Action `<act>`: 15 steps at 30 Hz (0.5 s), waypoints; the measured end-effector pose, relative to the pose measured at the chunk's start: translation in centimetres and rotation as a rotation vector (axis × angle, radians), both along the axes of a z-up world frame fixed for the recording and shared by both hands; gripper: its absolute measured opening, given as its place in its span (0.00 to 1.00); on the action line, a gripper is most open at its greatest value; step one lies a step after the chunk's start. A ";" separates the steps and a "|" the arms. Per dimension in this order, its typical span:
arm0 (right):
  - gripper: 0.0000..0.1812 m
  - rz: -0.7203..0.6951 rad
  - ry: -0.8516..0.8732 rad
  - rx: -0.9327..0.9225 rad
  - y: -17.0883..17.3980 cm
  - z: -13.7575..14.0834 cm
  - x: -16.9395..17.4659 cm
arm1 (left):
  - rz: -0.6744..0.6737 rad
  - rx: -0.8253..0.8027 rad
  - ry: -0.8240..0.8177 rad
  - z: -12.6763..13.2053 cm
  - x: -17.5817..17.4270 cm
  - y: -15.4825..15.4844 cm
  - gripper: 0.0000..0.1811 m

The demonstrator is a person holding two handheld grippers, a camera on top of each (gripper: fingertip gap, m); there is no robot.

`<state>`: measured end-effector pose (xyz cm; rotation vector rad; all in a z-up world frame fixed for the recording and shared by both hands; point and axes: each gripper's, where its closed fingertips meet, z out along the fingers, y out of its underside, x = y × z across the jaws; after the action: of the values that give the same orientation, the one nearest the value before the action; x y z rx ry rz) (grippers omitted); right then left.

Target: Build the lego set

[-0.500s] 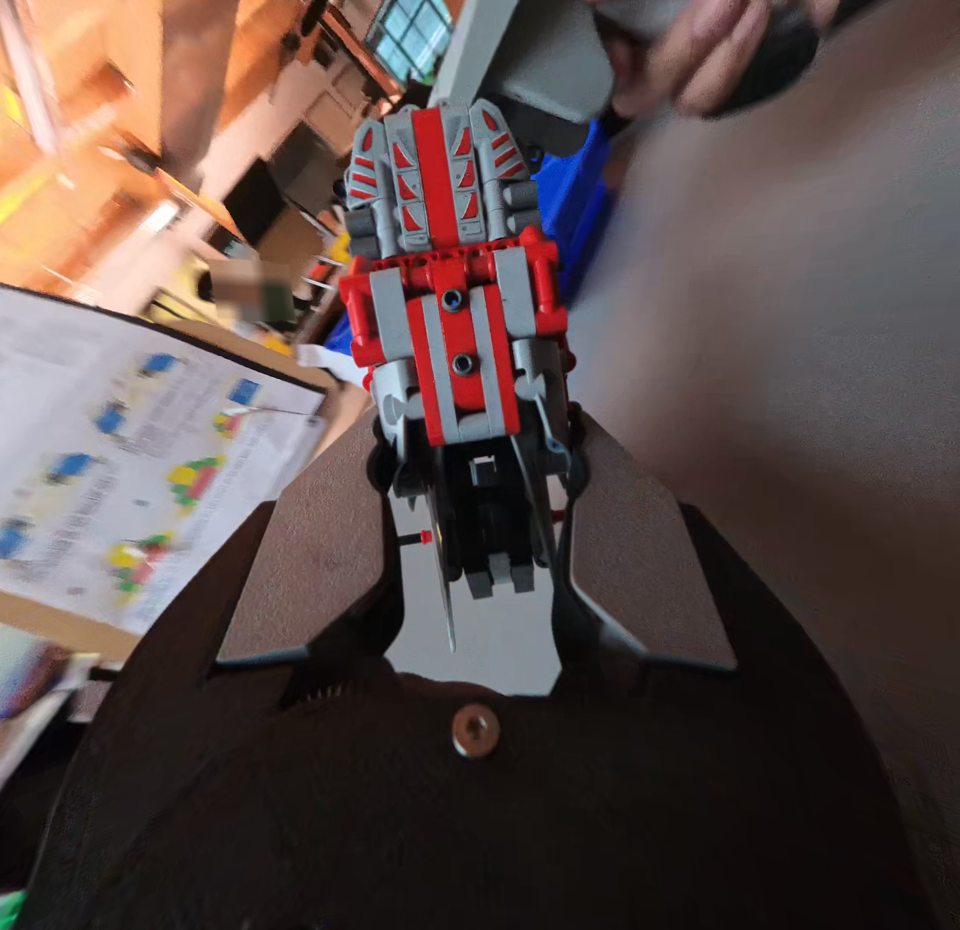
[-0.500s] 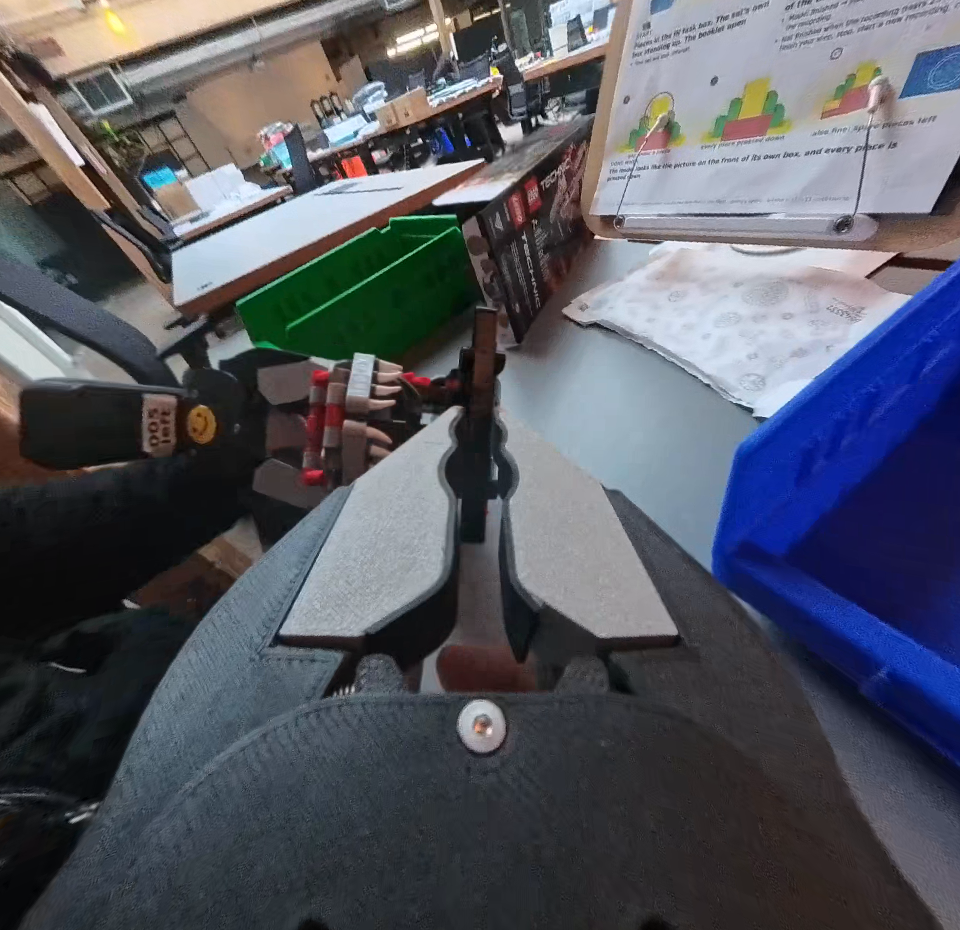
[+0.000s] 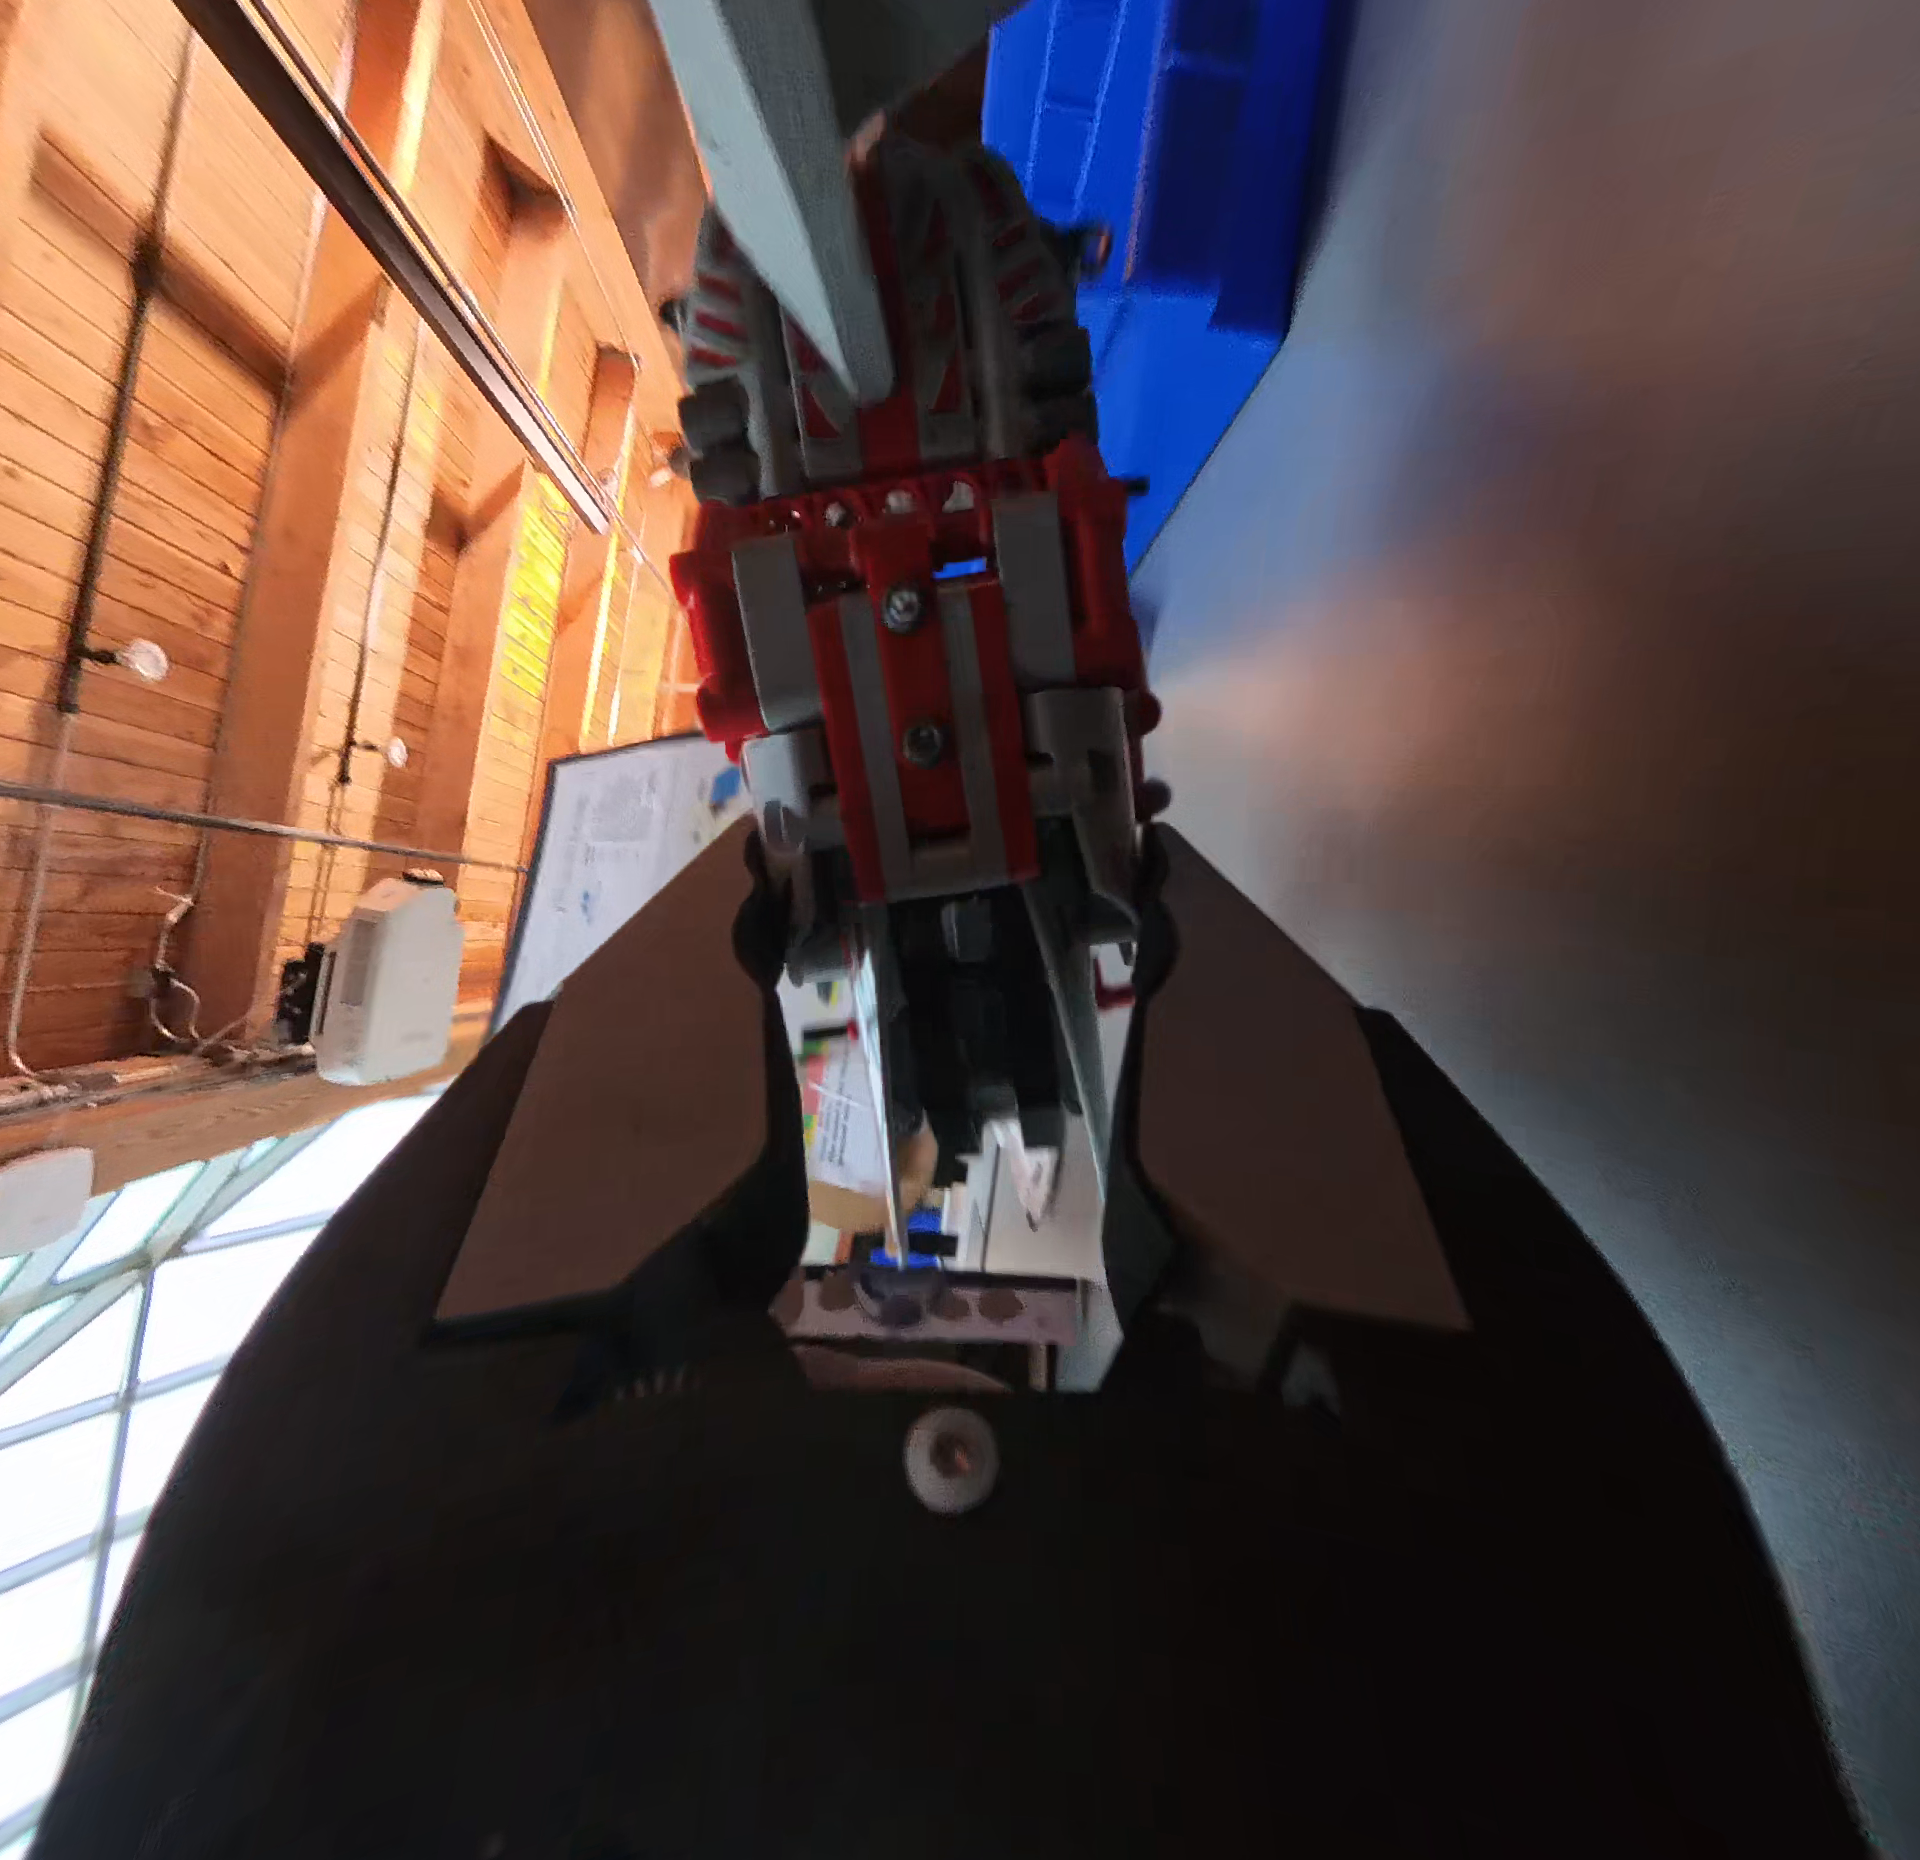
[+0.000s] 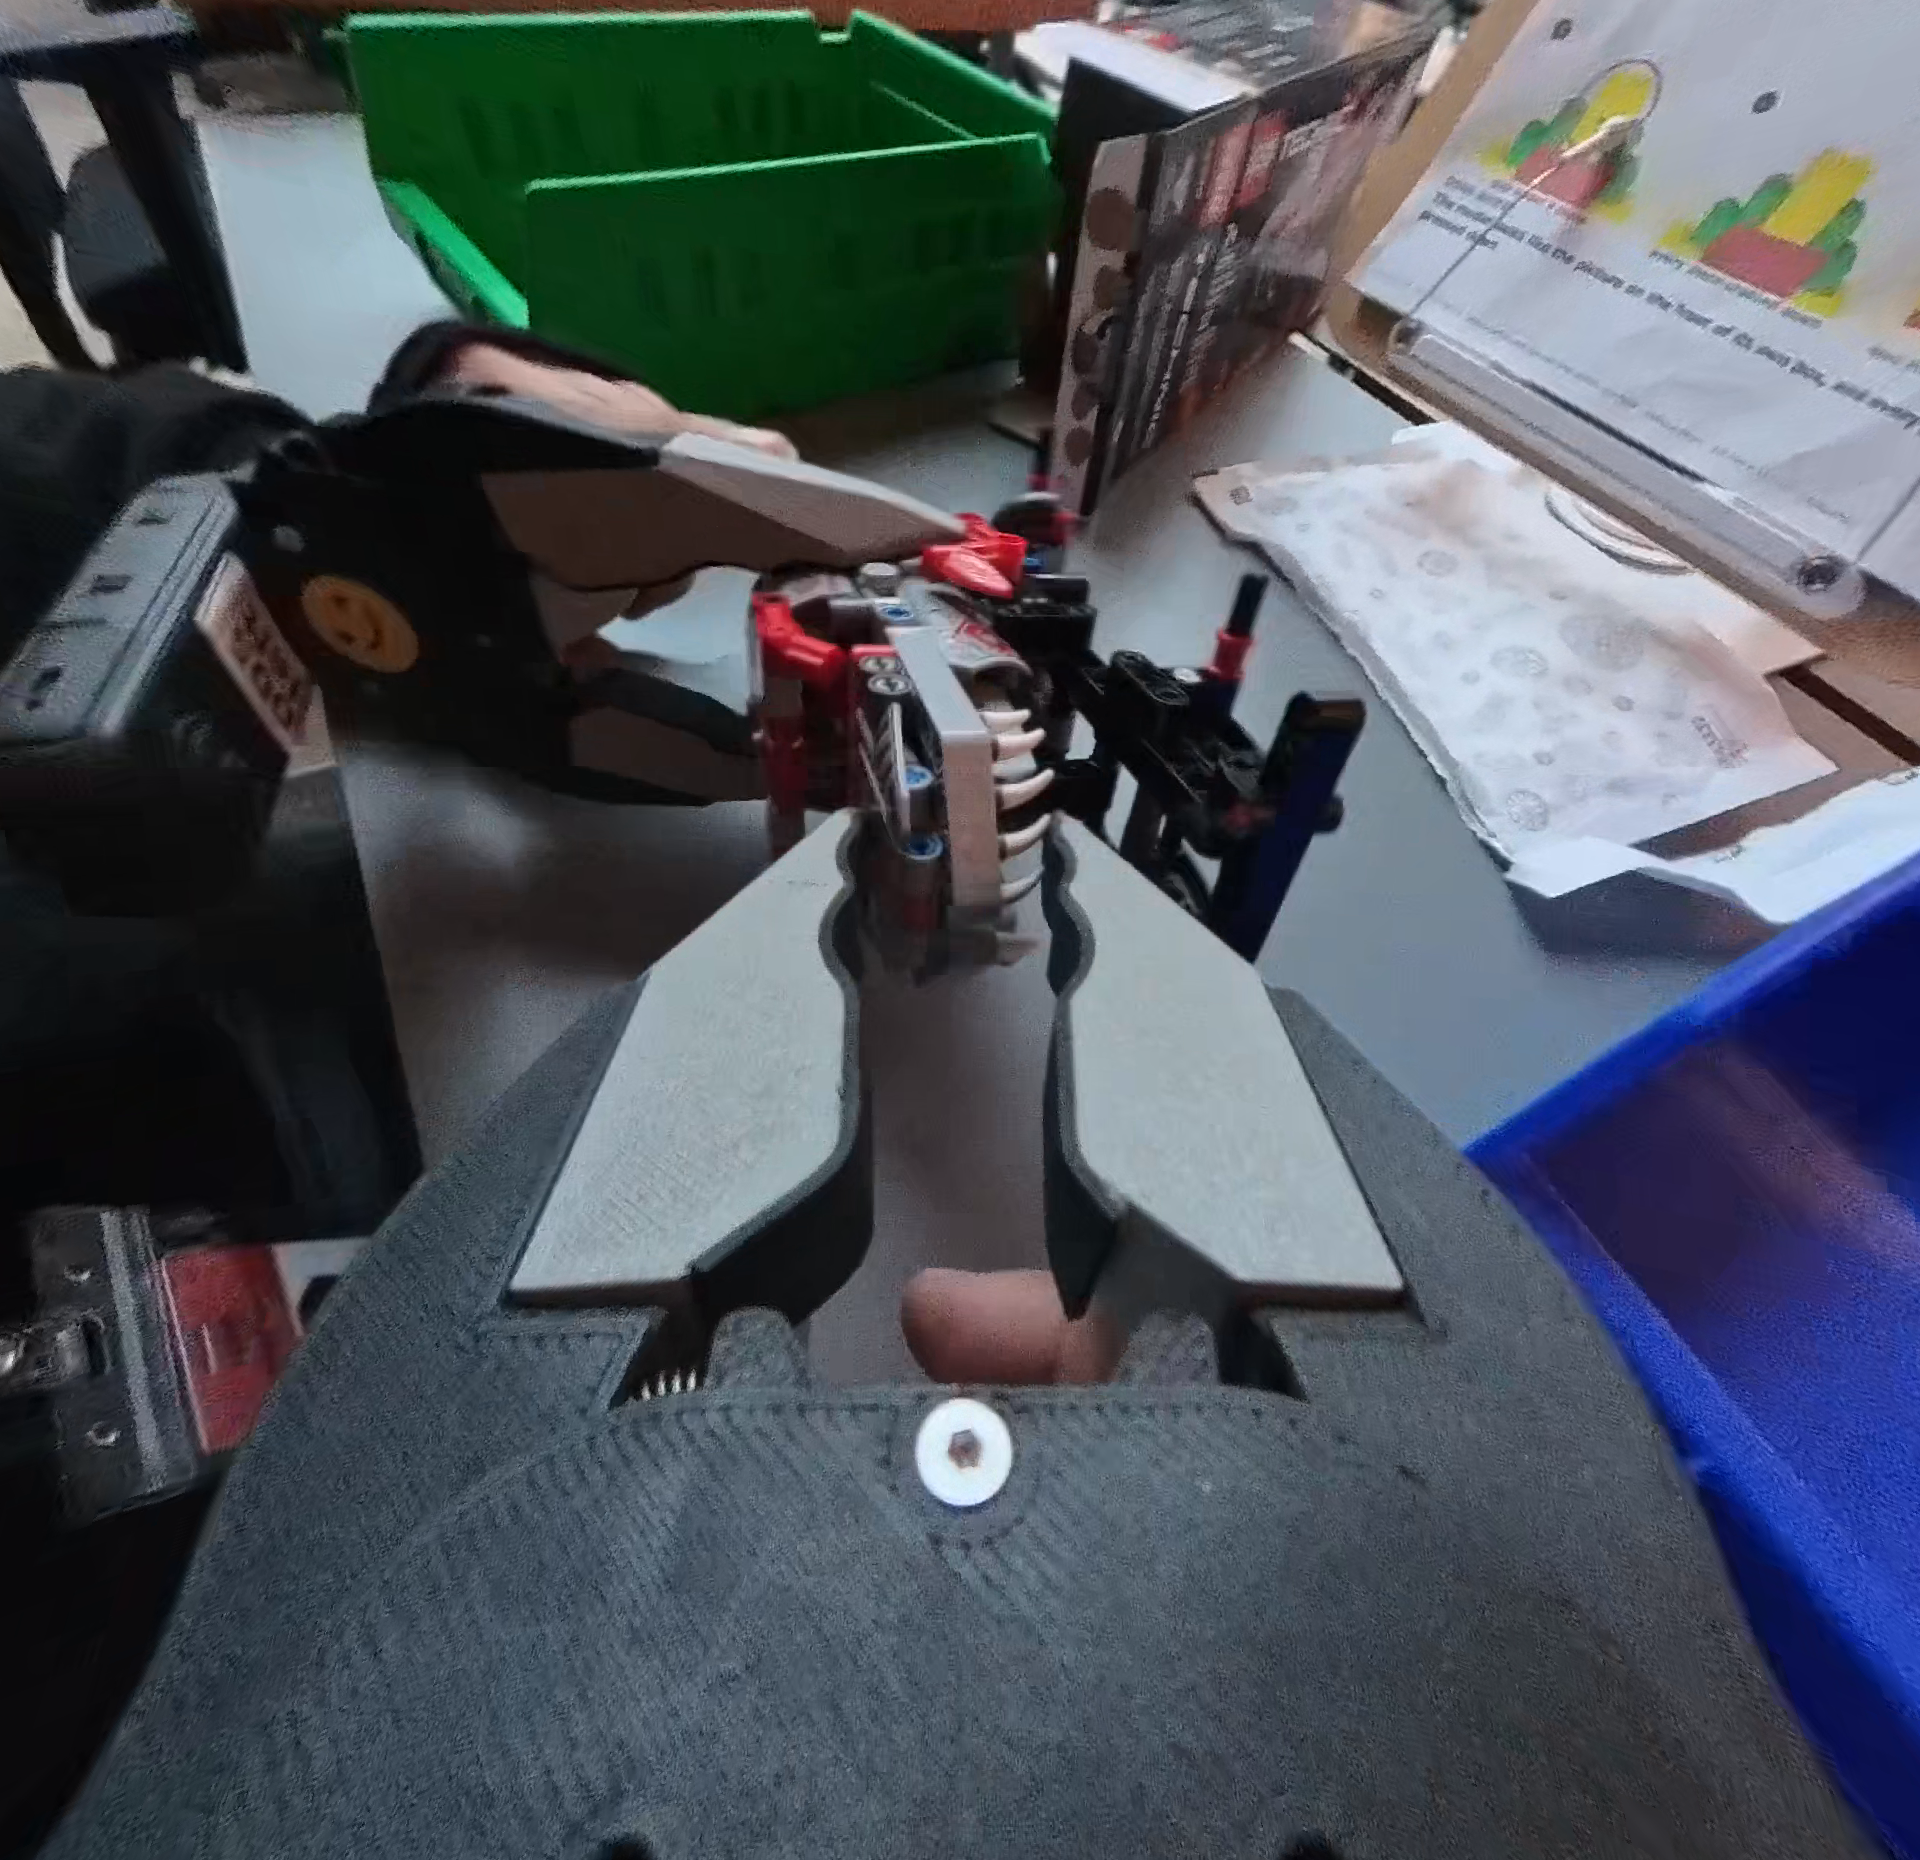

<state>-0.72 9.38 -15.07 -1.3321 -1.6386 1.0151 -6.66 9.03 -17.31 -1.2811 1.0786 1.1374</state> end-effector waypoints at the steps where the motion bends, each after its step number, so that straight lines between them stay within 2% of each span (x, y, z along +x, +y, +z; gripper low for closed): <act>1: 0.16 0.024 -0.006 0.029 -0.5 -0.1 0.0 | 0.029 -0.016 -0.020 -0.3 -0.7 0.2 0.36; 4: 0.17 0.095 0.000 0.131 -2.6 -0.6 -0.1 | 0.106 -0.098 -0.146 -1.3 -2.5 1.0 0.36; 6: 0.18 0.050 -0.035 0.203 -2.4 -1.4 -0.5 | 0.145 -0.085 -0.109 -1.4 -3.2 1.1 0.36; 8: 0.19 0.018 -0.070 0.253 -1.8 -1.6 -0.3 | 0.126 -0.083 -0.101 -1.3 -3.0 0.9 0.36; 12: 0.06 0.011 0.051 0.207 -0.7 2.0 2.1 | 0.111 -0.060 -0.059 -1.0 -2.6 0.6 0.35; 15: 0.10 -0.071 0.105 0.110 1.9 3.4 3.7 | 0.108 -0.071 -0.048 -1.3 -2.5 0.6 0.35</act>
<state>3.00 11.32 -11.64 -1.2349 -1.5351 0.9242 -9.13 9.62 -18.62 -1.4299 1.0322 1.1509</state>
